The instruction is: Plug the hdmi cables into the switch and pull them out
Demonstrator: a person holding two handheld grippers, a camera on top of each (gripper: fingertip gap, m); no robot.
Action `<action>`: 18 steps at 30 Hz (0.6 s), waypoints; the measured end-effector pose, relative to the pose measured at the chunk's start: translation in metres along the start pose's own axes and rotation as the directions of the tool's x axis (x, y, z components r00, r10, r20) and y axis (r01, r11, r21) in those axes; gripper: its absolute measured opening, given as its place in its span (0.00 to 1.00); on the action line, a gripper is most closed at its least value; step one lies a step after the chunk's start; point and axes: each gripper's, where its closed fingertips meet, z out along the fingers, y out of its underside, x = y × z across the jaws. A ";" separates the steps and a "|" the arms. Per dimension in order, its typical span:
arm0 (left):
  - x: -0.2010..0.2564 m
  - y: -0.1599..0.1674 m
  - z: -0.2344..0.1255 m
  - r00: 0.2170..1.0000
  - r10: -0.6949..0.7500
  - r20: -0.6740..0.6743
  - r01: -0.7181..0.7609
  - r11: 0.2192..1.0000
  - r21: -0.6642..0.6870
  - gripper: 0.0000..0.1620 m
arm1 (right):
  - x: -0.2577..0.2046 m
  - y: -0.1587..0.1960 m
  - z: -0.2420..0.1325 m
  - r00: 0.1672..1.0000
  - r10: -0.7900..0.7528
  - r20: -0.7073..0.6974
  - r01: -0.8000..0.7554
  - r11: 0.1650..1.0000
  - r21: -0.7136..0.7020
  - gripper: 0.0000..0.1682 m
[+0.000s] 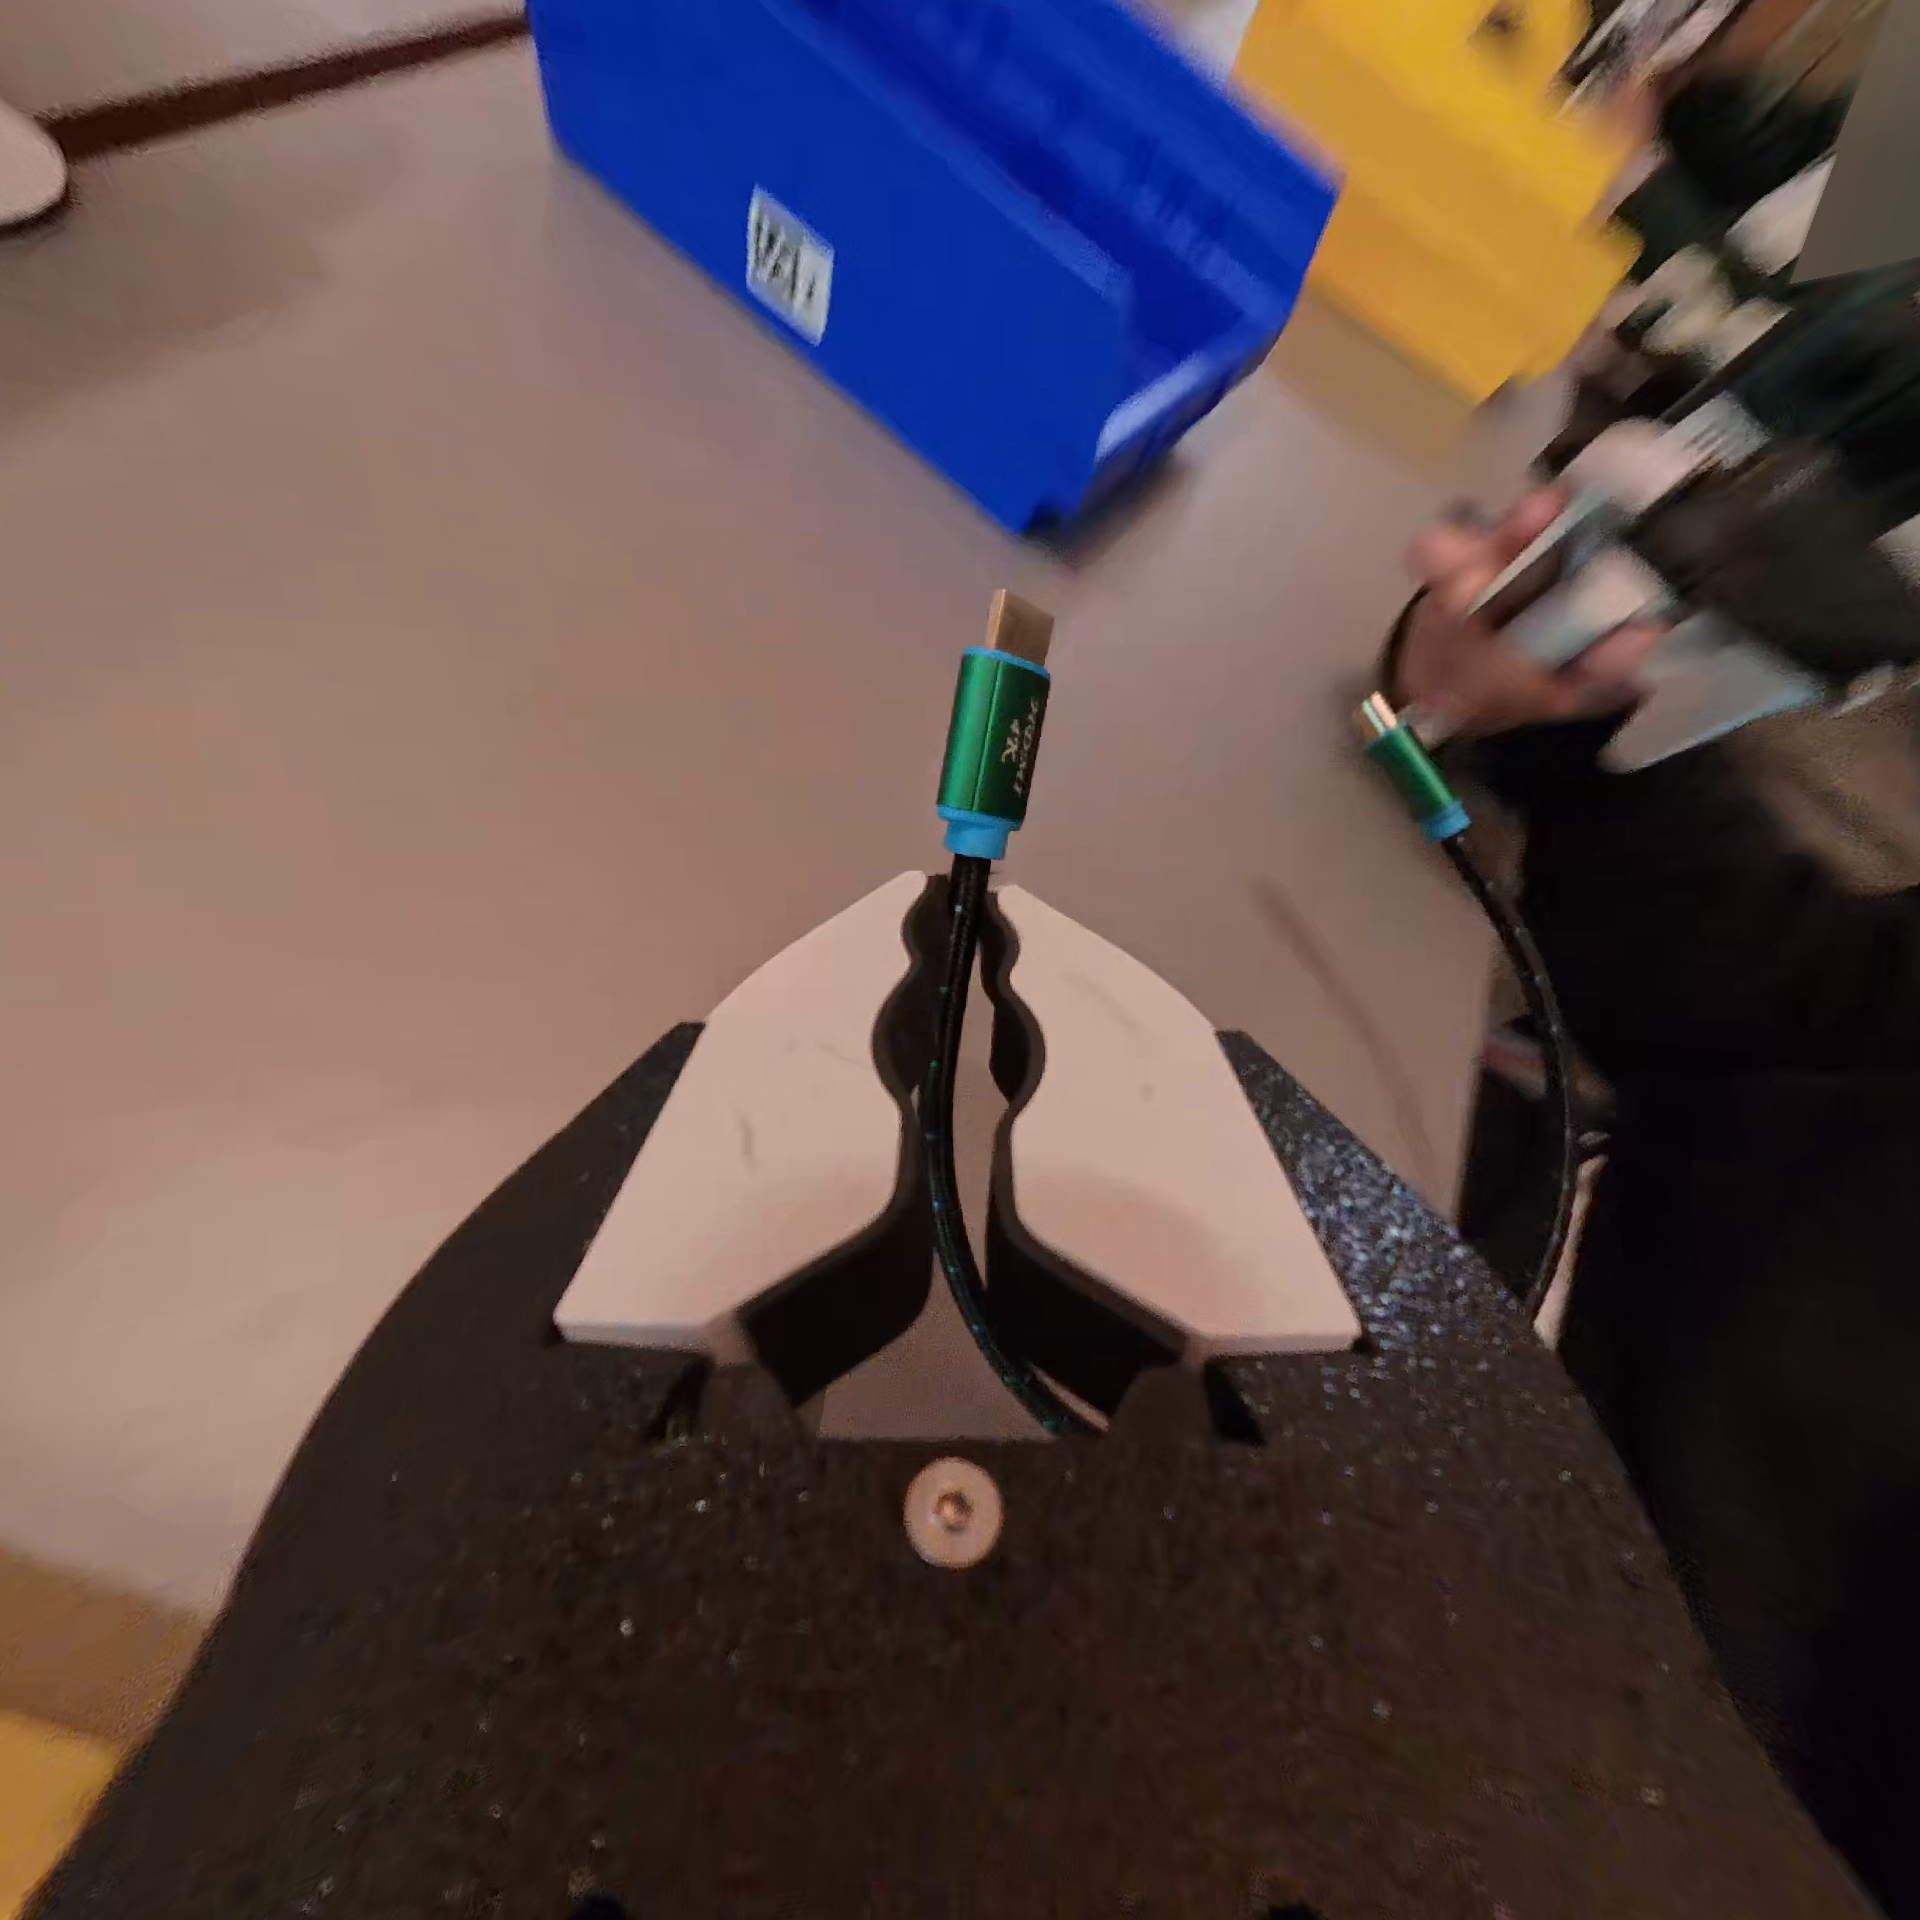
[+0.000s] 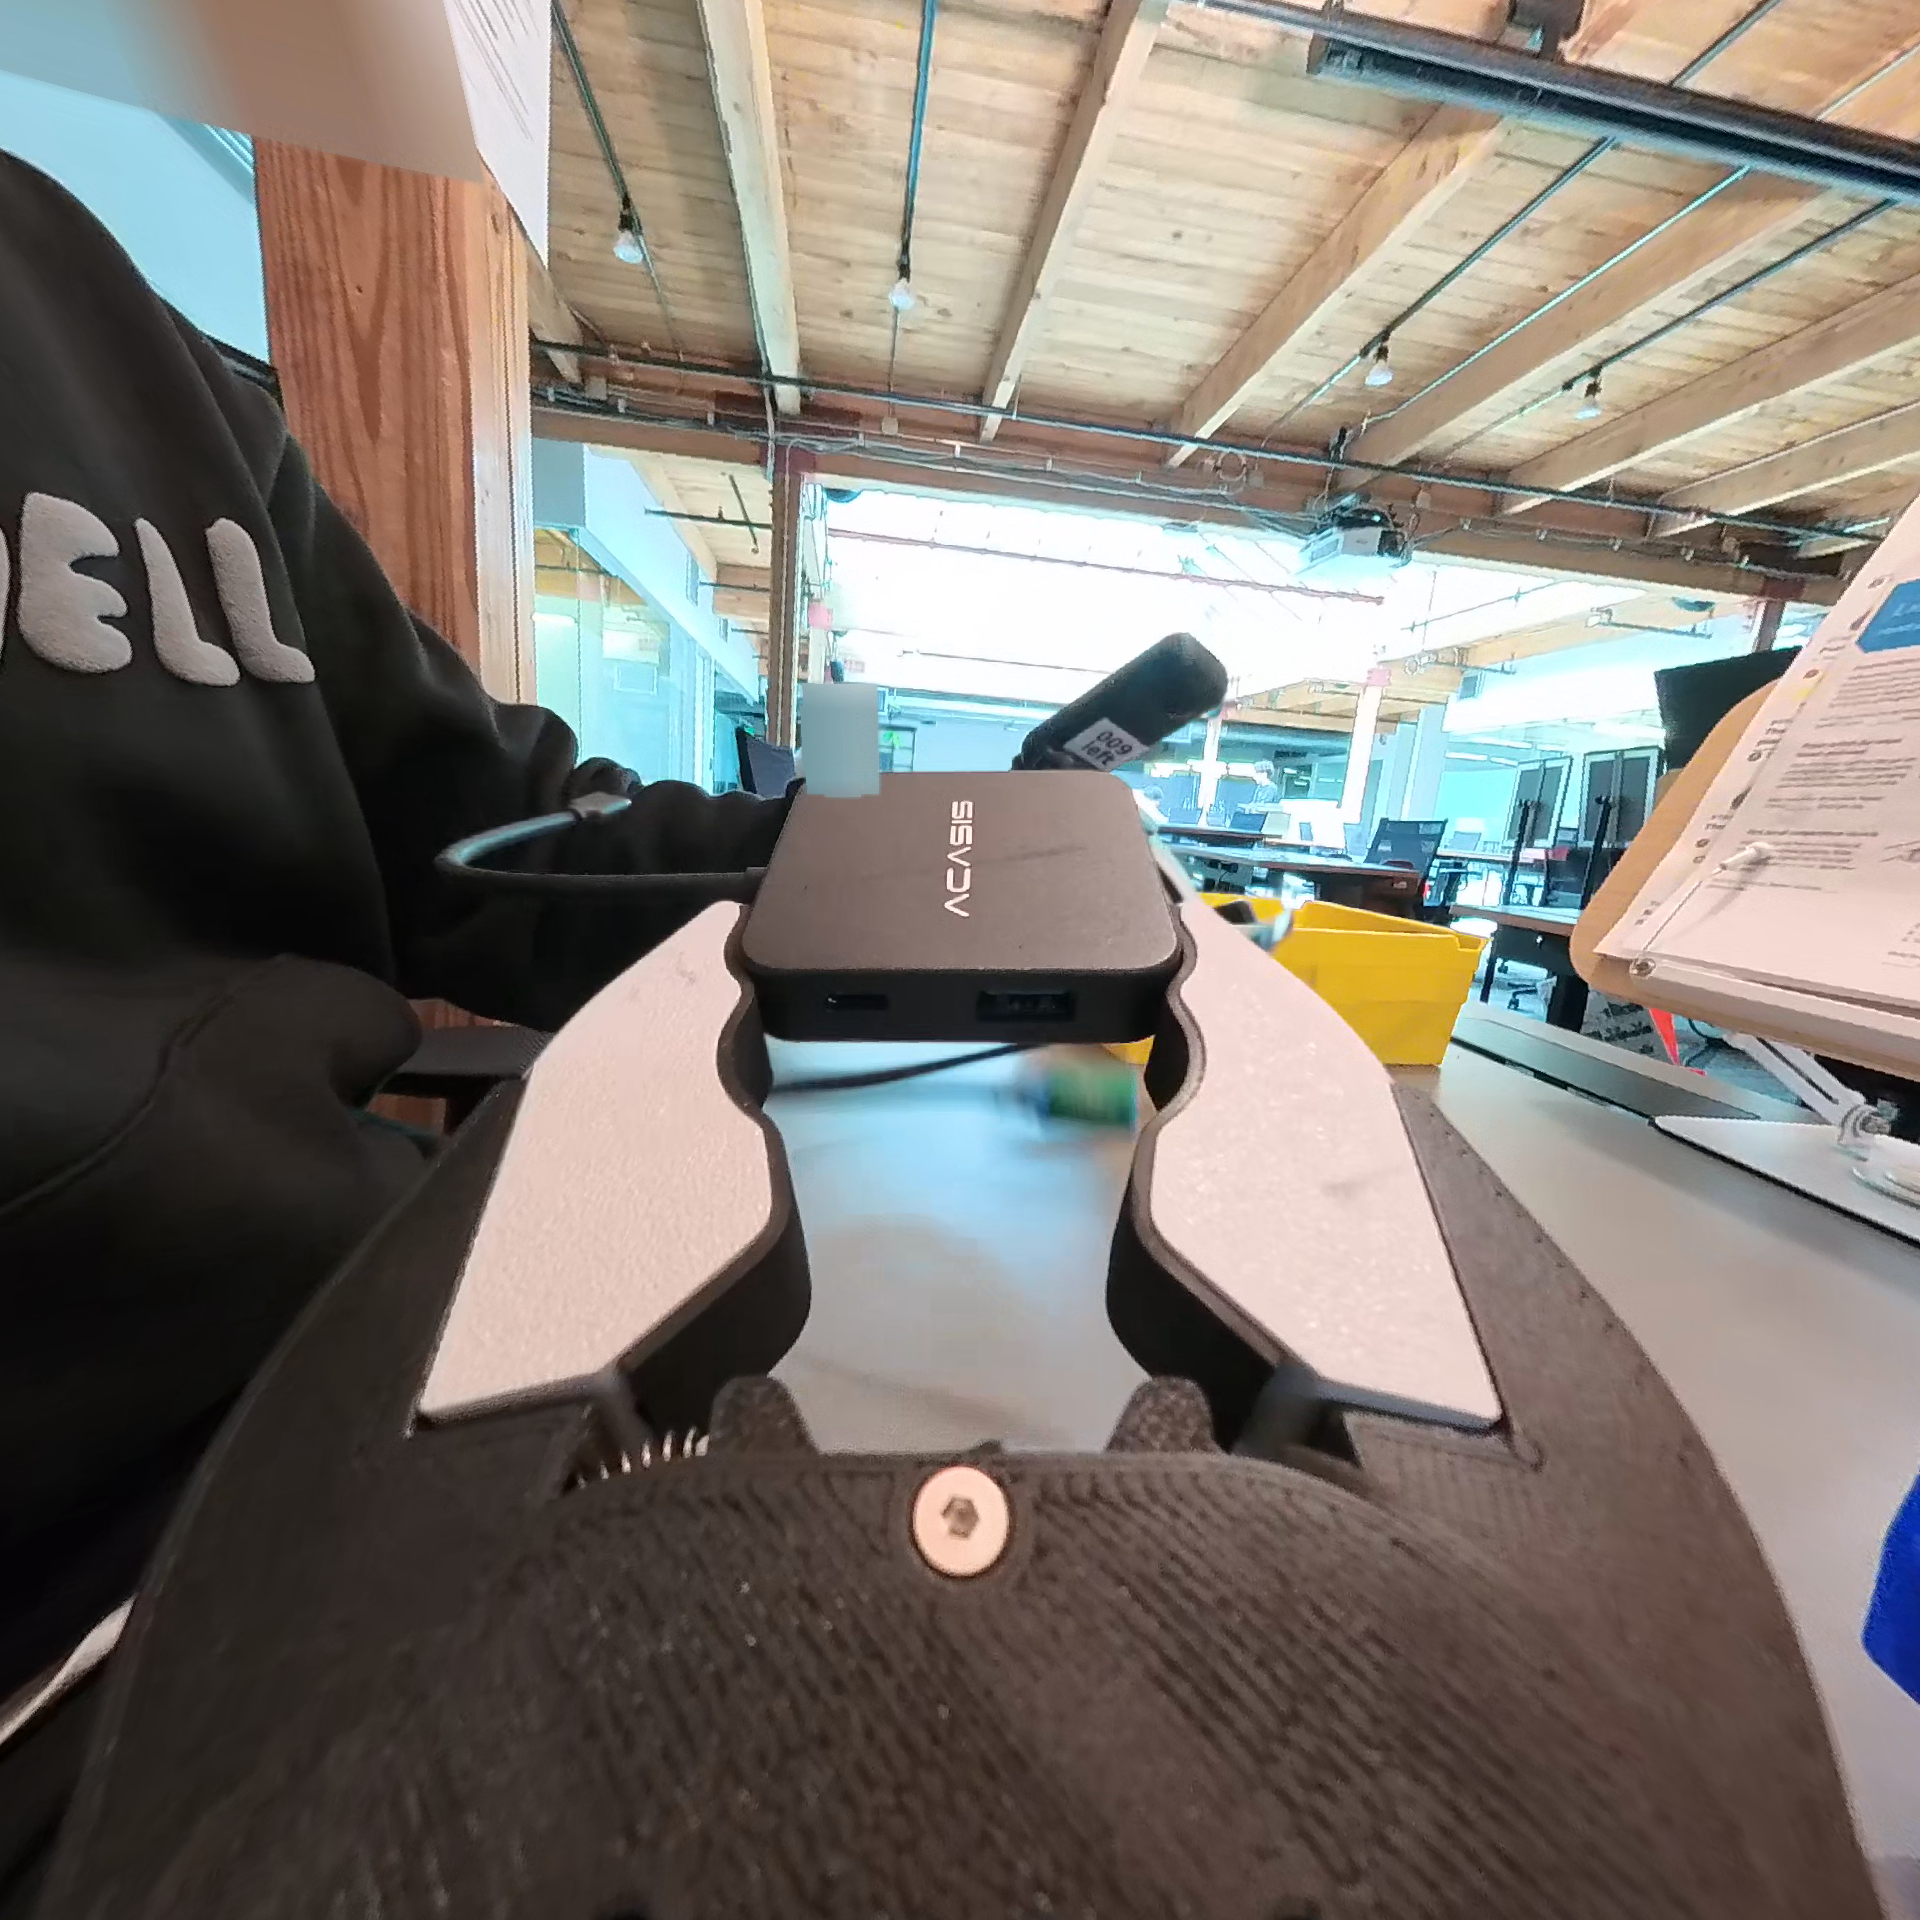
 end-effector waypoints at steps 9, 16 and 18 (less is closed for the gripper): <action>-0.035 0.034 0.022 0.967 0.121 0.225 -0.077 0.978 -0.196 0.03 | 0.001 0.005 0.002 1.000 0.005 -0.001 -0.005 1.000 -0.021 0.43; -0.022 0.032 0.033 0.845 0.264 0.465 -0.173 0.958 -0.229 0.31 | 0.002 0.005 0.001 1.000 0.006 -0.004 -0.006 1.000 -0.023 0.43; 0.014 0.037 0.052 0.848 0.316 0.424 -0.233 0.943 -0.238 0.32 | 0.002 0.006 0.001 1.000 0.009 -0.005 -0.009 1.000 -0.022 0.43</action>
